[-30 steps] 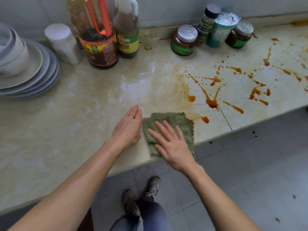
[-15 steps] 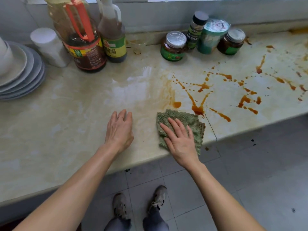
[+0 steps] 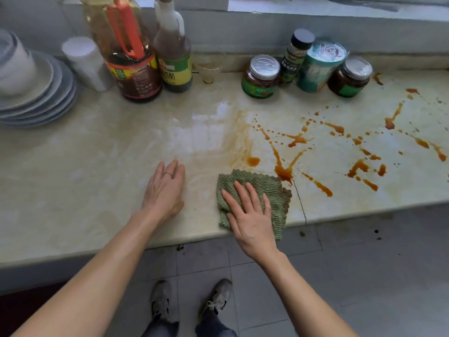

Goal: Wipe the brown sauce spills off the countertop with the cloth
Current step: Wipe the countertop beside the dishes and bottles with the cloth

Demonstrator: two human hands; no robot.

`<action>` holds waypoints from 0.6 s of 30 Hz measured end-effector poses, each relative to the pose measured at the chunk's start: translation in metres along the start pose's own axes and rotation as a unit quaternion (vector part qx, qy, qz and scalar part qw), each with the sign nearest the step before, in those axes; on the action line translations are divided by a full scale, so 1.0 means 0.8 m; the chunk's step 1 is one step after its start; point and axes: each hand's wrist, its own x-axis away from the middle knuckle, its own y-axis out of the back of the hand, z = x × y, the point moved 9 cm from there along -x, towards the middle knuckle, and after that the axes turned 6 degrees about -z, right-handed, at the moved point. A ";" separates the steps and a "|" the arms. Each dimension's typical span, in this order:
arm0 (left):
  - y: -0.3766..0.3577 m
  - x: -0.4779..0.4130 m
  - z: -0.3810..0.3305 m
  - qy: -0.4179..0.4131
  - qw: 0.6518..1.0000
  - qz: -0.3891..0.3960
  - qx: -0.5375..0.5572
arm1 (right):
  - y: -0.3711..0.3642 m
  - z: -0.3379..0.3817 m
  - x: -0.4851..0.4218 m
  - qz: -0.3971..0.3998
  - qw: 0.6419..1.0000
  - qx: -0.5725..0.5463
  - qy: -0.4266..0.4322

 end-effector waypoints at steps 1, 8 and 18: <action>-0.001 0.000 -0.001 0.004 1.000 -0.002 -0.003 | -0.003 0.017 0.001 0.005 1.000 0.000 0.008; -0.003 0.000 -0.002 0.023 1.000 0.000 0.001 | -0.002 0.016 0.028 0.053 0.983 -0.023 0.172; -0.002 0.000 -0.002 0.021 1.000 -0.001 0.011 | -0.006 0.009 -0.065 0.057 0.995 -0.044 0.070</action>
